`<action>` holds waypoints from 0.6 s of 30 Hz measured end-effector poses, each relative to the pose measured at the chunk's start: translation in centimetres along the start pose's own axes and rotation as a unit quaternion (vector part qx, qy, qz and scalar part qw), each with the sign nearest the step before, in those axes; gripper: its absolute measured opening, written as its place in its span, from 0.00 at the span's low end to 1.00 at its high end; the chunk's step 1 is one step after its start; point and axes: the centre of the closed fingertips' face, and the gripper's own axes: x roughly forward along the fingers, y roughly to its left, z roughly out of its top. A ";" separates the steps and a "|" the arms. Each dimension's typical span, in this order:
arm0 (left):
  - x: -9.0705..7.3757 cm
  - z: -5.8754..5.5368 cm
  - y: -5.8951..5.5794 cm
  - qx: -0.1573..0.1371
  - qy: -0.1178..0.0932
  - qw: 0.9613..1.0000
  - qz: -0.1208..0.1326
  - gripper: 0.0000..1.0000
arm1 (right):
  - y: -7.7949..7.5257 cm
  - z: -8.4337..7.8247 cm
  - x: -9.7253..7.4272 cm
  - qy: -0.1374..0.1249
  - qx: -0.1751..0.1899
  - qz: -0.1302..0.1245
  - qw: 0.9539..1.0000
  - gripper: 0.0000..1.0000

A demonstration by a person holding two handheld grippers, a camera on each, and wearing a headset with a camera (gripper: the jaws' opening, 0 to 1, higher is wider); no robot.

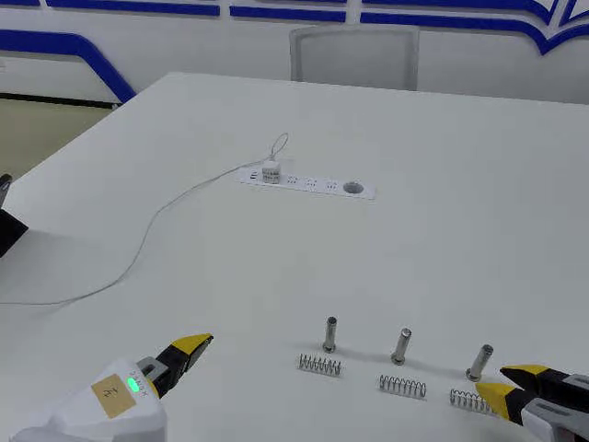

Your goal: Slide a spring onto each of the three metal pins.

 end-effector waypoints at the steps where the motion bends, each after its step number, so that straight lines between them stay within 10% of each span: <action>1: 0.0 -0.1 0.0 -0.001 0.001 1.000 0.000 0.87 | 0.0 0.0 0.0 -0.001 -0.004 0.001 1.000 0.26; 18: 0.4 -0.7 -0.9 -0.003 0.017 1.000 -0.020 0.87 | 0.7 -2.0 1.1 0.027 -0.077 0.087 0.993 0.26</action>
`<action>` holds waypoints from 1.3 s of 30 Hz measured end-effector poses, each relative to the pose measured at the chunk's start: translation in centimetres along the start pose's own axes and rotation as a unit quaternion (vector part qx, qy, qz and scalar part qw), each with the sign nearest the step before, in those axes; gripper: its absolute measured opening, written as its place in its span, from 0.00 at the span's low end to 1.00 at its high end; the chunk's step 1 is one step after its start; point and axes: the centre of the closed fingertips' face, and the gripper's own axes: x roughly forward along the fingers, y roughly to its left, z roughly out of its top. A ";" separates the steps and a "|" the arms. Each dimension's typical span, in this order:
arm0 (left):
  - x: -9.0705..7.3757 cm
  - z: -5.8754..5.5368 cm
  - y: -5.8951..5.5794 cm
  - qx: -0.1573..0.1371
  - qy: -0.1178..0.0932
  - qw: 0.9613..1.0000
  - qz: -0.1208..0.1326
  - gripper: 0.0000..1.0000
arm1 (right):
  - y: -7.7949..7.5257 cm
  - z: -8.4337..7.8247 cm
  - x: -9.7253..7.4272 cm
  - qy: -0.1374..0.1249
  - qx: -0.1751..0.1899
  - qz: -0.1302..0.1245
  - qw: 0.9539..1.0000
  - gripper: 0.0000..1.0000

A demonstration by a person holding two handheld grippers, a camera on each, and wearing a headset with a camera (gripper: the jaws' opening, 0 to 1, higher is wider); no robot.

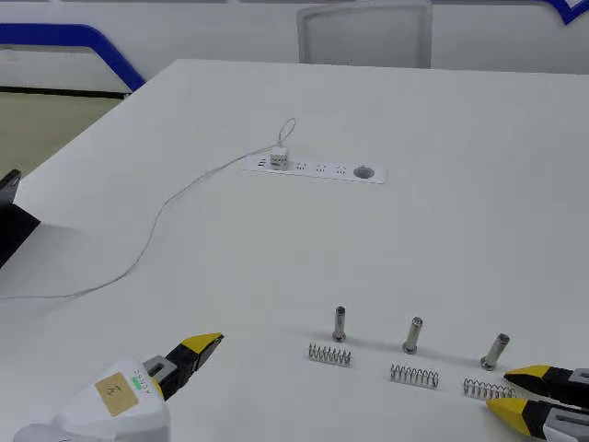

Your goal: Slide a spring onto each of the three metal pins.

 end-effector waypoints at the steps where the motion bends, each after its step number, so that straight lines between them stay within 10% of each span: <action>1: 0.0 -0.1 0.0 0.002 0.002 1.000 0.000 0.87 | 0.1 0.1 0.0 -0.002 -0.003 0.006 1.000 0.26; 21: 0.3 -2.0 0.4 -0.008 0.047 0.999 0.007 0.87 | 1.1 0.0 -0.1 -0.035 -0.079 0.073 0.994 0.12; 39: 0.6 -2.1 -1.9 0.024 0.057 0.997 -0.048 0.85 | 1.2 0.3 -1.1 -0.027 -0.079 0.058 0.995 0.10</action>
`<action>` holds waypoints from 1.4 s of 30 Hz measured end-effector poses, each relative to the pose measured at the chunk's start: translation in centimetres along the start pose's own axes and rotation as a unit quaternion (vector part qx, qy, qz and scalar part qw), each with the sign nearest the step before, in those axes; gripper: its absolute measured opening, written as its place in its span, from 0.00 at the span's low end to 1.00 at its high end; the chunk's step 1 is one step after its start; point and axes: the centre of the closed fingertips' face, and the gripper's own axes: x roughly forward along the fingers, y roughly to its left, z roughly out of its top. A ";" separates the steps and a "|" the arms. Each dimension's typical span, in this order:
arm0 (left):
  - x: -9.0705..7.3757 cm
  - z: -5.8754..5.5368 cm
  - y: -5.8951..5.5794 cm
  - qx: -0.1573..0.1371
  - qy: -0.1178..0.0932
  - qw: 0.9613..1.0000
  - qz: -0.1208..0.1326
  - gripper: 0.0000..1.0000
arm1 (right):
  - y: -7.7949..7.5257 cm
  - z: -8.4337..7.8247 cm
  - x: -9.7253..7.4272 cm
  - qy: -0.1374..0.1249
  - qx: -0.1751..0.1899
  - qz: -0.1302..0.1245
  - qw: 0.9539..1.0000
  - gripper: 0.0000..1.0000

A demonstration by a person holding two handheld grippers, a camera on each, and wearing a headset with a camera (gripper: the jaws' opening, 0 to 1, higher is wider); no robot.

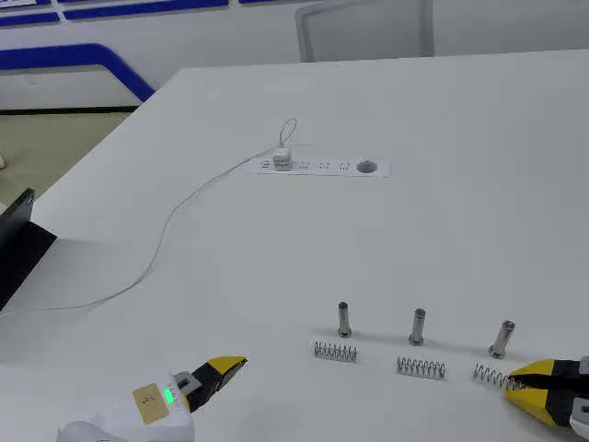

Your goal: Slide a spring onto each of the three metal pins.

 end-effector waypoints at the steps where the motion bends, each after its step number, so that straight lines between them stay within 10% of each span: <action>1: 0.0 0.1 0.1 -0.003 -0.003 1.000 0.000 0.85 | 0.1 0.3 -0.3 -0.001 -0.003 -0.002 1.000 0.10; 19: 0.3 3.2 -0.5 0.027 -0.058 0.998 -0.017 0.80 | 2.4 5.2 -3.0 -0.004 -0.084 0.002 0.996 0.10; 42: 3.0 13.0 -2.5 0.114 -0.135 0.979 -0.100 0.74 | 5.6 13.4 -4.4 -0.042 -0.177 0.024 0.983 0.10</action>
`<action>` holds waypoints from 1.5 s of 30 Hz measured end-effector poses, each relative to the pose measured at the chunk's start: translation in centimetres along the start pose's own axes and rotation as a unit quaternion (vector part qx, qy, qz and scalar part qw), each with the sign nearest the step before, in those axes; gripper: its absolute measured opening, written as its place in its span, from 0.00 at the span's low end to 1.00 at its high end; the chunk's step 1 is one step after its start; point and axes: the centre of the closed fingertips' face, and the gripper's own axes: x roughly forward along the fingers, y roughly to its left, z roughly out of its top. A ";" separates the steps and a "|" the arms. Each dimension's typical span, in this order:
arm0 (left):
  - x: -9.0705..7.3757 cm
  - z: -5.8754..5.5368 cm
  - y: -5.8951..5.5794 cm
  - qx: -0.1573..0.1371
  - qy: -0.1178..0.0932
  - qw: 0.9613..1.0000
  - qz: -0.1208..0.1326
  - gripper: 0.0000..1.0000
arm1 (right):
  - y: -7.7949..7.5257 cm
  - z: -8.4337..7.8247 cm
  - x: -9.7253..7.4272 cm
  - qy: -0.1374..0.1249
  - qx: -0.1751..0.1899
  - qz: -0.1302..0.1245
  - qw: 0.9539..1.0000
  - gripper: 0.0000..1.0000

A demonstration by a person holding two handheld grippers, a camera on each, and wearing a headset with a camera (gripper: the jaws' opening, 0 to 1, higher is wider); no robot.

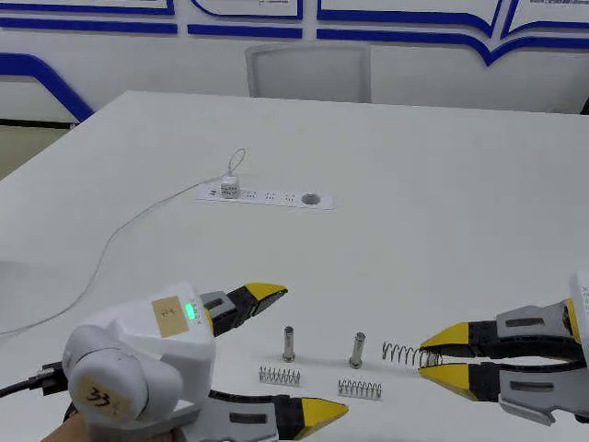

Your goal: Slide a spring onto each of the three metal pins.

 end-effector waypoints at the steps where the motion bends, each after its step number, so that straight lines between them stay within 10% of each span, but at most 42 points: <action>1: 0.2 0.1 -0.2 0.002 0.001 1.000 -0.006 0.73 | 0.0 0.3 0.0 -0.002 -0.001 0.000 1.000 0.10; 18: 1.3 2.8 -3.5 -0.026 -0.056 0.994 -0.092 0.43 | 1.5 3.0 0.7 -0.028 -0.028 0.014 0.999 0.10; 29: 0.9 3.5 -3.7 -0.011 -0.075 0.992 -0.105 0.17 | 2.0 3.8 0.6 -0.037 -0.036 0.027 0.998 0.10; 45: 0.7 3.3 -4.0 0.035 -0.053 0.989 -0.132 0.10 | 2.1 4.4 0.5 -0.041 -0.045 0.043 0.997 0.11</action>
